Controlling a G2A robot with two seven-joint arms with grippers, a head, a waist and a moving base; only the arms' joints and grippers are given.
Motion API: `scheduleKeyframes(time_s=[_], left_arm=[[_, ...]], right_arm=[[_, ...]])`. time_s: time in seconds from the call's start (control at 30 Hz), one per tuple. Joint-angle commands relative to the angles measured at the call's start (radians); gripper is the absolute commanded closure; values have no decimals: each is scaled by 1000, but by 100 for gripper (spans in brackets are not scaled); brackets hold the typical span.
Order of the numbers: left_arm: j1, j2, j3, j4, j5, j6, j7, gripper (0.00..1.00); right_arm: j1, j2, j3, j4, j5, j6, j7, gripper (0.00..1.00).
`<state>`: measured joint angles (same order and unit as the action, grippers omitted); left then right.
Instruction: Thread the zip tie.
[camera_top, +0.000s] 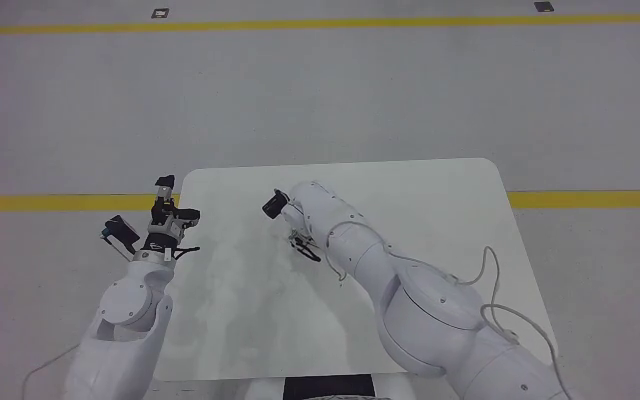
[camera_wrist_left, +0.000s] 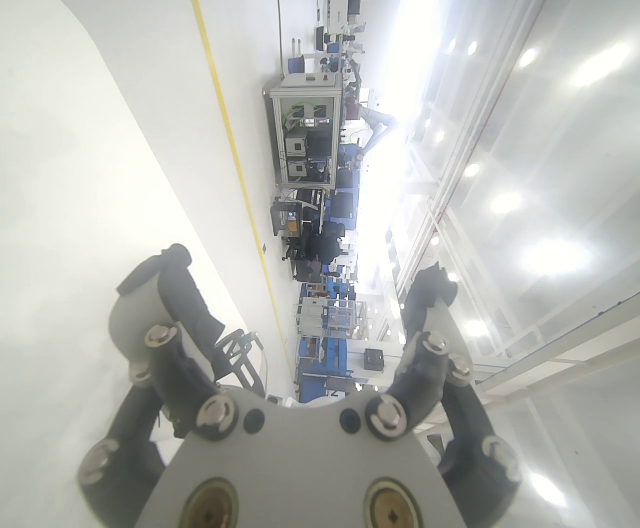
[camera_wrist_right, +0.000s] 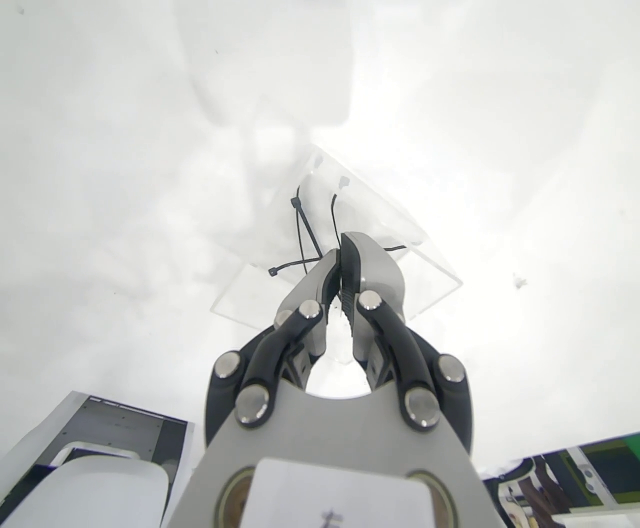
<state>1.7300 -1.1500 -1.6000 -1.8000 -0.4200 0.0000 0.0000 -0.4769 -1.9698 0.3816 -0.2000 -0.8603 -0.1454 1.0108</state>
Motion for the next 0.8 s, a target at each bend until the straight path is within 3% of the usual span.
scheduleKeyframes(time_s=[0.0, 0.4, 0.6, 0.77], left_arm=[[0, 0, 0, 0, 0, 0, 0, 0], [0, 0, 0, 0, 0, 0, 0, 0], [0, 0, 0, 0, 0, 0, 0, 0], [0, 0, 0, 0, 0, 0, 0, 0]], right_arm=[[6, 2, 6, 3, 5, -15, 11, 100], [51, 38, 73, 45, 100, -195, 10, 100], [46, 70, 99, -9, 153, -195, 17, 100], [31, 117, 108, -92, 183, -195, 51, 100]])
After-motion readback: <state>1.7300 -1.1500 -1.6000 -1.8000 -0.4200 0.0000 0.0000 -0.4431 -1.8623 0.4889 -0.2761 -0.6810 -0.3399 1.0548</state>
